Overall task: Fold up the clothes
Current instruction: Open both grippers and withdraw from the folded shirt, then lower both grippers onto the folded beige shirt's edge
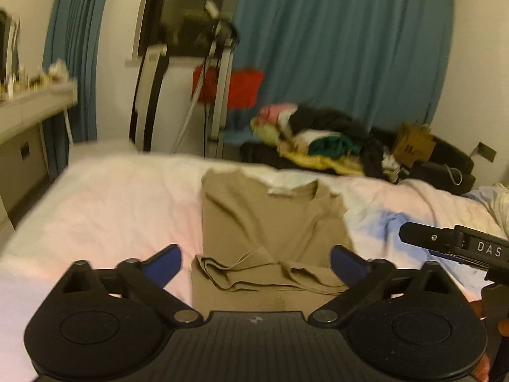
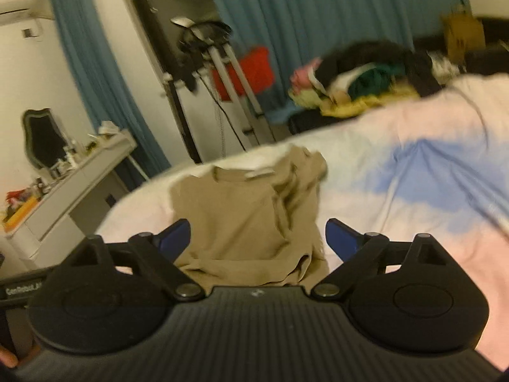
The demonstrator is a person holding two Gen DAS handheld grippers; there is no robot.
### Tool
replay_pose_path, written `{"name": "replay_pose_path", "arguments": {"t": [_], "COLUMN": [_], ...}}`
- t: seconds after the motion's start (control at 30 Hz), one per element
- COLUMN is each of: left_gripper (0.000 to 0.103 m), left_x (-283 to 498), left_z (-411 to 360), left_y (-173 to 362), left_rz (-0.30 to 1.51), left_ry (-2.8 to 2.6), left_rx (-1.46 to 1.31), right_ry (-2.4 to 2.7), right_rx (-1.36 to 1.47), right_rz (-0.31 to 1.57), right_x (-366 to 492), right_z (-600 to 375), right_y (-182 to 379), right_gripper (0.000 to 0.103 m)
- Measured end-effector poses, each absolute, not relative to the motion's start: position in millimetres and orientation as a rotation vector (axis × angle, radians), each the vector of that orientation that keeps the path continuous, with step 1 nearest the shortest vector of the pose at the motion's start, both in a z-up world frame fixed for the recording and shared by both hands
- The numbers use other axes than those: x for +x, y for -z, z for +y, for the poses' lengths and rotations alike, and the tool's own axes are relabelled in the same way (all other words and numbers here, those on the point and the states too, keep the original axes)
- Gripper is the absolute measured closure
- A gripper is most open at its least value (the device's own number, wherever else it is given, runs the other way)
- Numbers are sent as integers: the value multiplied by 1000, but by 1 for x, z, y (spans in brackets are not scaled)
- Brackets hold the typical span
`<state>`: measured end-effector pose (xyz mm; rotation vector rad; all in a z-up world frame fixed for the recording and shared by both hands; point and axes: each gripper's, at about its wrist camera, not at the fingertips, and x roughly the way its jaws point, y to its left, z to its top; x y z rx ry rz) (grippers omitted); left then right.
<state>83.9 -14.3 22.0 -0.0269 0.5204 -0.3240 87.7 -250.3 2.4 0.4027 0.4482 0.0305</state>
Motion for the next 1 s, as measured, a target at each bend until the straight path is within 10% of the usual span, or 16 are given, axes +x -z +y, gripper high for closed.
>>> {"name": "replay_pose_path", "arguments": {"t": [0.57,0.63,0.7,0.8,0.87,0.93,1.0], "left_gripper": [0,0,0,1,1,1,1], "left_x": [0,1,3,9,15,22,29], "left_z": [-9,-10,-7,-5,-2,2,8], "left_y": [-40,-37,-33,-25,-17,-8,4], "left_rz": [417,422,439,502,575,657,751], "left_ry": [291,293,301,325,346,380,414], "left_rx": [34,30,17,-18,-66,-132,-209], "right_ry": [16,13,25,7,-18,-45,-63], "right_rx": [278,238,201,192,243,332,433], "right_rz": [317,321,331,334,331,330,385], "right_x": [0,4,8,11,11,12,16], "right_z": [-231,-226,-221,-220,-224,-232,-236], "right_y": [-16,-16,-15,-10,-8,-8,4], "right_gripper": [12,54,72,74,69,1,0]}}
